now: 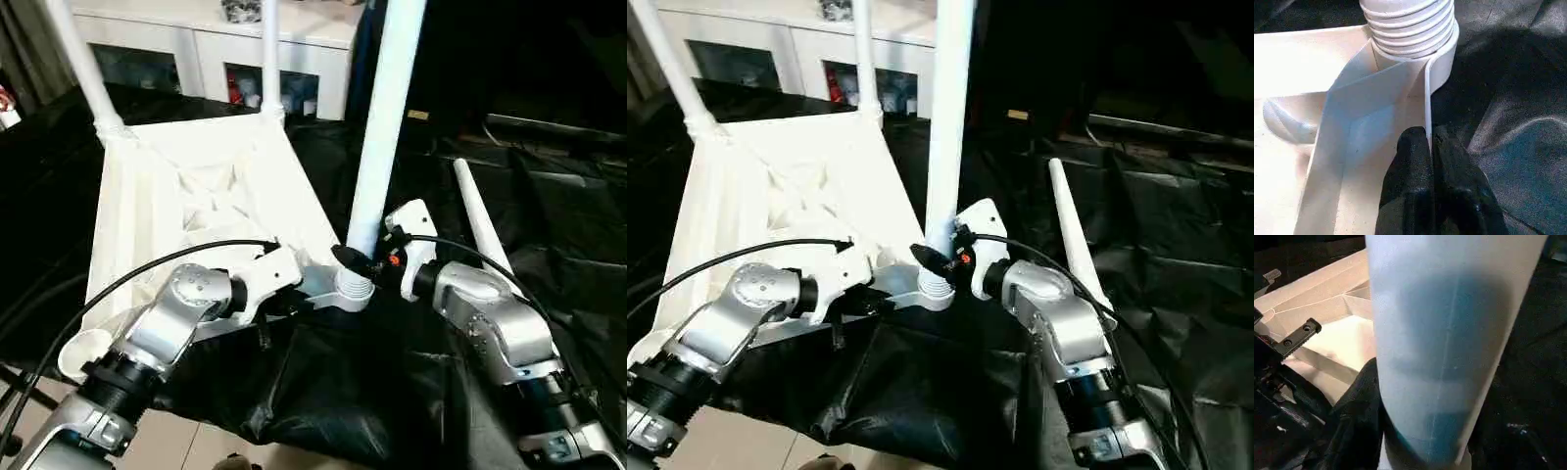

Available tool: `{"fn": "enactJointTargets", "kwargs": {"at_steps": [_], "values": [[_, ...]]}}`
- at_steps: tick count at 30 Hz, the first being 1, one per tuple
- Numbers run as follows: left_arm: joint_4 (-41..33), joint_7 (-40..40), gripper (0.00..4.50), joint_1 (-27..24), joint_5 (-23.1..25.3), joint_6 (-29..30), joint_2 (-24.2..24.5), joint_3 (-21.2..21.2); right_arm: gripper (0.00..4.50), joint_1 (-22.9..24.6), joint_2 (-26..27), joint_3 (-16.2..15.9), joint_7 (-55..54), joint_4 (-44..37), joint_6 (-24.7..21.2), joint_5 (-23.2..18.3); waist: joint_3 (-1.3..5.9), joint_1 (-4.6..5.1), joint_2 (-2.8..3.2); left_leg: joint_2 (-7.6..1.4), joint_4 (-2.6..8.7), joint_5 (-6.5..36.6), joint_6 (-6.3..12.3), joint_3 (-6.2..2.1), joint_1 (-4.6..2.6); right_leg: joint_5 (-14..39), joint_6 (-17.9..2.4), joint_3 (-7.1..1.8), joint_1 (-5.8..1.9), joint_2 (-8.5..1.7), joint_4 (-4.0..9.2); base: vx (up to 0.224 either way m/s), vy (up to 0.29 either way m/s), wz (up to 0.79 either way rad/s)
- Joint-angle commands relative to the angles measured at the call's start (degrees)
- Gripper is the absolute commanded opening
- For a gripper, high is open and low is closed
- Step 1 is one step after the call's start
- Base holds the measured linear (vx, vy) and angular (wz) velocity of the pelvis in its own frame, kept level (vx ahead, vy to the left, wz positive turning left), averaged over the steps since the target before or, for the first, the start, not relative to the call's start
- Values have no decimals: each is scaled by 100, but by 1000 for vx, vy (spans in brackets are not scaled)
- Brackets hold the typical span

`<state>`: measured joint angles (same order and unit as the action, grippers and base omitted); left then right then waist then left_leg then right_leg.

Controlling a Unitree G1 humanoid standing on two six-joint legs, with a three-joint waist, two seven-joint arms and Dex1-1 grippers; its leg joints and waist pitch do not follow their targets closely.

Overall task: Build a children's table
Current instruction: Insert table leg to table base

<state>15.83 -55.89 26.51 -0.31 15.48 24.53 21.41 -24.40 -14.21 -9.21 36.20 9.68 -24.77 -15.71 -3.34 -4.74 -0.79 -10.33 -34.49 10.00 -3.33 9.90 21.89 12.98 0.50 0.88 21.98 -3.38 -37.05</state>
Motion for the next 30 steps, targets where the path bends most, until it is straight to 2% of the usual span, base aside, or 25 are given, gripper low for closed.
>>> {"fn": "enactJointTargets", "kwargs": {"at_steps": [1,7,13,18,20,21,22,26,28,29,30], "values": [[-89,-71,0,-52,-245,-278,-112,-62,188,-37,38,-67,-16,257,23,125,372,3,10,-232,415,1102,-142,-64,-122,644,-1222,-196,-190,-403,477,0,0,0],[-58,-84,0,-101,-336,-249,-163,-170,188,-45,95,55,-10,399,83,65,373,34,0,-229,419,1091,-110,-65,-110,683,-1191,-199,-188,-401,484,0,0,0],[97,8,0,-120,20,-378,-43,-51,188,72,93,265,52,592,200,-56,374,49,19,-231,422,1120,-69,-66,-108,780,-1170,-199,-174,-398,502,0,0,0],[190,132,0,-58,61,-338,-97,-120,188,258,111,503,48,577,287,-236,364,37,33,-238,437,1287,-103,-70,-123,1073,-1134,-202,-157,-408,529,0,0,0],[238,184,0,-22,92,-367,-110,-133,188,378,99,541,102,538,341,-280,367,26,21,-240,440,1274,-98,-72,-115,1057,-1111,-203,-161,-411,531,0,0,0],[259,199,0,-12,109,-387,-113,-137,188,419,98,549,125,532,372,-281,376,19,21,-238,433,1223,-75,-69,-114,985,-1110,-203,-163,-411,528,0,0,0],[283,207,0,0,120,-402,-120,-141,188,473,106,564,136,514,412,-288,379,10,54,-237,435,1187,-66,-73,-108,936,-1116,-201,-161,-408,519,0,0,0],[356,239,0,34,157,-437,-148,-161,188,662,109,577,101,482,636,-232,375,-21,42,-242,441,1249,-58,-68,-113,986,-1082,-203,-150,-410,537,0,0,0],[389,250,0,55,176,-456,-156,-170,188,771,69,487,51,442,808,-78,363,-22,44,-244,455,1364,-79,-72,-119,1198,-1046,-205,-135,-413,561,0,0,0],[418,252,0,74,187,-470,-165,-171,188,828,28,380,20,398,906,59,363,-22,69,-242,456,1396,-96,-79,-117,1243,-1036,-206,-136,-415,557,0,0,0],[431,252,0,81,193,-480,-168,-172,188,845,12,334,6,378,941,102,352,-17,49,-240,465,1468,-120,-76,-113,1370,-986,-207,-126,-408,578,0,0,0]]}}
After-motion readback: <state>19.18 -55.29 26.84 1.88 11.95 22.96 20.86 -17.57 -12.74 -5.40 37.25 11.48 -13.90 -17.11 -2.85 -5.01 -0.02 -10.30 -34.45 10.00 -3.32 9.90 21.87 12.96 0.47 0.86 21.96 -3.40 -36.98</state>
